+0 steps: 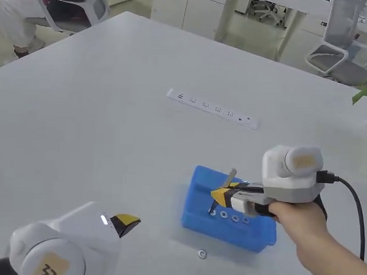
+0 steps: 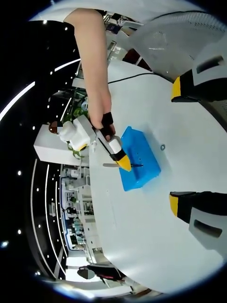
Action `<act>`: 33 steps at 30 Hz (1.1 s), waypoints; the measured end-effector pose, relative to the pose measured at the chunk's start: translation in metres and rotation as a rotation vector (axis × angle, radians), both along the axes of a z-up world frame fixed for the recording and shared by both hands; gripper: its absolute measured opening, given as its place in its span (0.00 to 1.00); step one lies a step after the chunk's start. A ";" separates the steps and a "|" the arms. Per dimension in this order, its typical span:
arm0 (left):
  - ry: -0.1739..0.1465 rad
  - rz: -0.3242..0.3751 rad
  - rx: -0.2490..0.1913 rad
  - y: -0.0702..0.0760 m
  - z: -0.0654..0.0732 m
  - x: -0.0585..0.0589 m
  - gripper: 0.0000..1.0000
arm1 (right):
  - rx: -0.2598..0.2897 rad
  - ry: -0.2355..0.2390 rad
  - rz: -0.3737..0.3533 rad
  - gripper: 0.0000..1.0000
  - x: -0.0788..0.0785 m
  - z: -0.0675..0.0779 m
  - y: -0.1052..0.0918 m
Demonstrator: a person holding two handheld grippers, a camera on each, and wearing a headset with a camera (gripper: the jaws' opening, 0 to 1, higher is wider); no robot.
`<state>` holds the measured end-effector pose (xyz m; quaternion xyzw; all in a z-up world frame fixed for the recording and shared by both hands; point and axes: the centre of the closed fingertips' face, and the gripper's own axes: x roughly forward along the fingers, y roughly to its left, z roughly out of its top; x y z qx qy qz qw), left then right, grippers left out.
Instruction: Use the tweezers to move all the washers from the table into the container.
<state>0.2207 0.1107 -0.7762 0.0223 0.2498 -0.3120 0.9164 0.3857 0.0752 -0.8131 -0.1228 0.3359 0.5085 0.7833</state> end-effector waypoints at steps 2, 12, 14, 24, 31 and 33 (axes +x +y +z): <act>0.000 -0.001 0.001 0.000 0.000 0.000 0.77 | 0.003 0.002 0.000 0.04 0.000 0.000 0.000; -0.001 -0.001 0.000 -0.001 0.000 0.000 0.77 | 0.014 -0.009 -0.017 0.04 0.000 0.007 -0.001; -0.001 -0.002 -0.001 -0.001 0.000 0.000 0.77 | 0.014 -0.014 -0.018 0.04 0.002 0.008 -0.002; 0.002 -0.008 -0.001 -0.002 -0.001 0.000 0.77 | 0.047 -0.037 -0.011 0.04 -0.009 0.027 0.001; 0.006 -0.013 0.001 -0.003 -0.001 -0.001 0.77 | 0.077 -0.049 -0.010 0.04 -0.018 0.041 -0.001; 0.004 -0.014 0.003 -0.003 -0.001 -0.002 0.77 | 0.085 -0.055 -0.010 0.04 -0.021 0.045 -0.001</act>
